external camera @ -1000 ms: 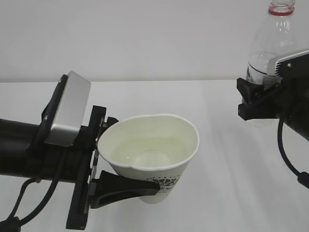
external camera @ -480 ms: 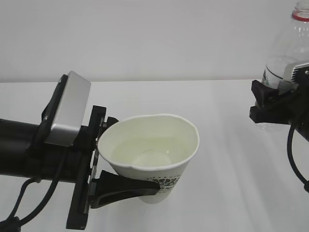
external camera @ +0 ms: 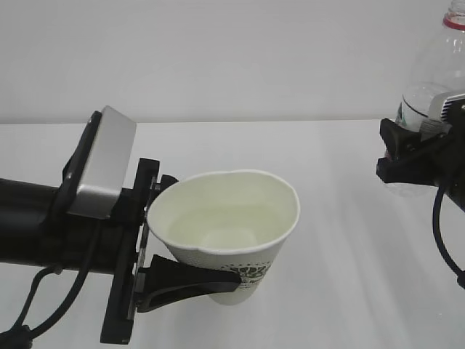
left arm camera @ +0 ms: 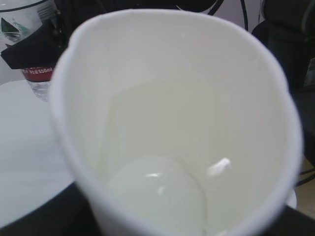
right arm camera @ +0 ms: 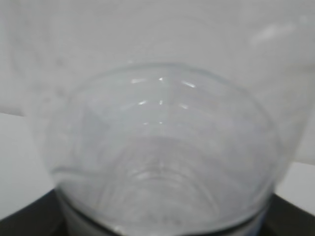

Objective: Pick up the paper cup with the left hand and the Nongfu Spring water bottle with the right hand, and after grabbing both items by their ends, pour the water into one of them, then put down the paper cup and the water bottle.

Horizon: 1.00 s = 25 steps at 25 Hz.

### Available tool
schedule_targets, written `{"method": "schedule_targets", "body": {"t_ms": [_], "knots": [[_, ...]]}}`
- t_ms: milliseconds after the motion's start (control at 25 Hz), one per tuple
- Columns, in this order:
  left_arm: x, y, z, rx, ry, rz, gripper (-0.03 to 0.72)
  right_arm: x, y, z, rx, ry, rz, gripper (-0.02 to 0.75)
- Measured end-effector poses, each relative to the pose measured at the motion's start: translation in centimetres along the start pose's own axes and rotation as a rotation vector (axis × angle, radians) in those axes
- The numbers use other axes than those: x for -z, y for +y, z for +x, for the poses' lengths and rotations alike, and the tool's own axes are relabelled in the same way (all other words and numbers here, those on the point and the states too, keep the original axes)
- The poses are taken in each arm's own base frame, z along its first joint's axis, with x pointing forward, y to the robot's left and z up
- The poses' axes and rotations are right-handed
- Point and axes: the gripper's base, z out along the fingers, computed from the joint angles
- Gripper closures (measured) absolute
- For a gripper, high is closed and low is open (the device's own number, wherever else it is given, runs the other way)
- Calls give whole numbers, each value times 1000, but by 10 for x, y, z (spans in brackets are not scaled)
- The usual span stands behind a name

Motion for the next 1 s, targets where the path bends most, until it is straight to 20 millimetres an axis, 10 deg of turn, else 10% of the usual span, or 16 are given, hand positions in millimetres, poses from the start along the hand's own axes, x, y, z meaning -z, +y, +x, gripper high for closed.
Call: {"method": "schedule_targets", "body": {"t_ms": [1000], "knots": [[0, 6, -1, 42, -18, -61, 249, -38, 11, 53, -9, 80, 12, 269]]}}
